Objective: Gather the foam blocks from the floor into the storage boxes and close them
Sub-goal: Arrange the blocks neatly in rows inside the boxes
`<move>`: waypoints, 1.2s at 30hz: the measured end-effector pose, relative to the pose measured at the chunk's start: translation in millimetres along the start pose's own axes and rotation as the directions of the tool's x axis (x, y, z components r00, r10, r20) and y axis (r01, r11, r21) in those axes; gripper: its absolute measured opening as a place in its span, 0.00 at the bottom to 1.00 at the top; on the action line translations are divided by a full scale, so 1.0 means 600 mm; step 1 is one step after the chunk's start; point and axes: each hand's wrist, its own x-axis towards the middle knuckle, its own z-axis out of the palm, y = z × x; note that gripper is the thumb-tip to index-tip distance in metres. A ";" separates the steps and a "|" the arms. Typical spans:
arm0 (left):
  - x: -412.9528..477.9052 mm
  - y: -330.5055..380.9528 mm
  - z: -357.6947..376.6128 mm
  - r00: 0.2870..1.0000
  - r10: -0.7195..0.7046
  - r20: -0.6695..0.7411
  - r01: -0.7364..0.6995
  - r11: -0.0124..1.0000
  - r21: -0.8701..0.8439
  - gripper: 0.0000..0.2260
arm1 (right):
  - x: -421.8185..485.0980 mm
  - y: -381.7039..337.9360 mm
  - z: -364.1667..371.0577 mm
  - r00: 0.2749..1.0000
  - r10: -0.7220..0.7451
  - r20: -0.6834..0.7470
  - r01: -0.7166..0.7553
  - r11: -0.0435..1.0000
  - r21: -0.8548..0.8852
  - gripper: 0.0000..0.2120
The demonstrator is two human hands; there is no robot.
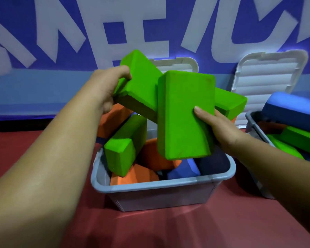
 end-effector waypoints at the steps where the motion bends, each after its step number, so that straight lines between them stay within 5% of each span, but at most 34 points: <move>1: 0.004 0.005 -0.005 1.000 0.001 -0.003 -0.001 0.998 -0.070 0.25 | 0.001 -0.008 0.008 0.999 0.014 -0.033 -0.012 0.999 0.049 0.19; 4: 0.016 0.010 -0.015 0.999 -0.002 -0.042 -0.008 0.971 -0.238 0.33 | 0.008 -0.031 0.032 0.993 0.076 -0.088 -0.055 0.975 0.213 0.11; 9: 0.019 -0.015 -0.002 0.994 -0.059 -0.087 0.012 0.886 -0.464 0.17 | 0.039 -0.067 0.040 0.975 0.158 -0.156 -0.088 0.920 0.382 0.23; 12: 0.015 -0.046 0.025 0.995 -0.094 -0.044 0.052 0.816 -0.575 0.19 | 0.048 -0.092 0.029 0.972 0.130 -0.193 -0.036 0.904 0.427 0.13; 15: 0.006 -0.069 0.060 0.989 -0.142 0.026 0.125 0.752 -0.647 0.13 | 0.056 -0.118 0.002 0.930 0.080 -0.359 0.070 0.920 0.385 0.20; 22: 0.009 -0.103 0.131 0.987 -0.131 0.088 0.154 0.686 -0.711 0.19 | 0.051 -0.144 -0.091 0.765 -0.005 -0.644 0.144 0.976 0.163 0.29; 31: 0.024 -0.116 0.224 0.973 -0.162 0.164 0.230 0.612 -0.757 0.14 | 0.047 -0.102 -0.163 0.765 0.113 -0.634 0.022 0.979 0.201 0.23; 36: 0.029 -0.122 0.283 0.959 -0.193 0.205 0.282 0.632 -0.722 0.10 | 0.055 -0.091 -0.199 0.773 0.131 -0.621 0.021 0.973 0.231 0.28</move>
